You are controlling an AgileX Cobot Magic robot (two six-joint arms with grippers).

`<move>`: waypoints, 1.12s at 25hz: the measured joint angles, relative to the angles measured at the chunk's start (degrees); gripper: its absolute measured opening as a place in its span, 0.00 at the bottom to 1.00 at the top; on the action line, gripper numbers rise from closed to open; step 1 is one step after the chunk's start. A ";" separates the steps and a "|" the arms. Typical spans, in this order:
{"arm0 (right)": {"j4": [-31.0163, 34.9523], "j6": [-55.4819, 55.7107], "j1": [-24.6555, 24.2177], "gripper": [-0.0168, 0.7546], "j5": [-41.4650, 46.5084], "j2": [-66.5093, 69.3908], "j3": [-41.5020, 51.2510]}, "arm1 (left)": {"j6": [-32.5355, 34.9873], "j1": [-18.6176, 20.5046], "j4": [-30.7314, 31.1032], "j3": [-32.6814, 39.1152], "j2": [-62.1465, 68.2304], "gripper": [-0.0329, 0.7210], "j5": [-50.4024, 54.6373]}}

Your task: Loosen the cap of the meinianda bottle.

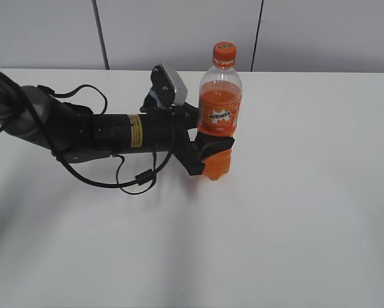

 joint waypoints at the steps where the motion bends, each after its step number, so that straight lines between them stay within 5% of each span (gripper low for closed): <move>1: 0.00 0.00 0.00 0.59 0.05 0.00 -0.34 | 0.00 0.00 0.00 0.00 0.00 0.60 0.00; 20: 0.10 1.79 0.00 0.55 0.66 38.96 -26.70 | -0.19 0.00 0.00 0.00 0.00 0.60 0.00; 28: 0.22 1.91 0.00 0.55 8.94 60.77 -39.80 | -0.25 0.00 0.00 0.00 0.00 0.60 -0.05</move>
